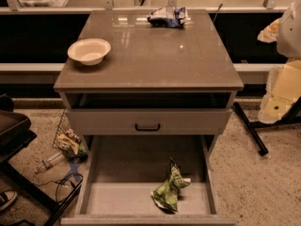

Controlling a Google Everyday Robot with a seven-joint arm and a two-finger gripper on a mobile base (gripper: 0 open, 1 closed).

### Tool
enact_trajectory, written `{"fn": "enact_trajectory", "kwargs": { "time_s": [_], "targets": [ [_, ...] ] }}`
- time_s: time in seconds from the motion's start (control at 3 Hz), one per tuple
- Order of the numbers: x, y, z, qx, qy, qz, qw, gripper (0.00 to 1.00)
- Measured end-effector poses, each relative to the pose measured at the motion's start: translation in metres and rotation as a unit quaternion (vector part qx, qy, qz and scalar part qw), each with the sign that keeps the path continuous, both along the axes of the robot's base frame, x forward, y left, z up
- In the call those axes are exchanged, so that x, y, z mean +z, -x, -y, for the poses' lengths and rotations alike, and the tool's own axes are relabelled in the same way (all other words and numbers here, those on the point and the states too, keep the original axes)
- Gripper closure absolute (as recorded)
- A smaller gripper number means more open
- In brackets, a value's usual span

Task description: Pick green jalapeno chip bag from middle drawer and place on counter

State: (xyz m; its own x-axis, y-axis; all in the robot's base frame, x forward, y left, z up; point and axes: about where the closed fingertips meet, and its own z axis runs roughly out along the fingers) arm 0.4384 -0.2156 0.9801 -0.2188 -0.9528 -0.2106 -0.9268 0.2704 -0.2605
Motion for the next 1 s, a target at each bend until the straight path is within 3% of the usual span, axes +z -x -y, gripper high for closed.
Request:
{"fn": "enact_trajectory", "kwargs": {
  "time_s": [0.33,0.67,1.0],
  "targets": [
    [0.000,0.000,0.000,0.000,0.000,0.000,1.0000,0.00],
    [-0.021,-0.009,-0.007,-0.029,-0.030,-0.005,0.9991,0.00],
    [-0.076,-0.016,-0.030,-0.098,-0.102,-0.026,0.9896,0.00]
  ]
}}
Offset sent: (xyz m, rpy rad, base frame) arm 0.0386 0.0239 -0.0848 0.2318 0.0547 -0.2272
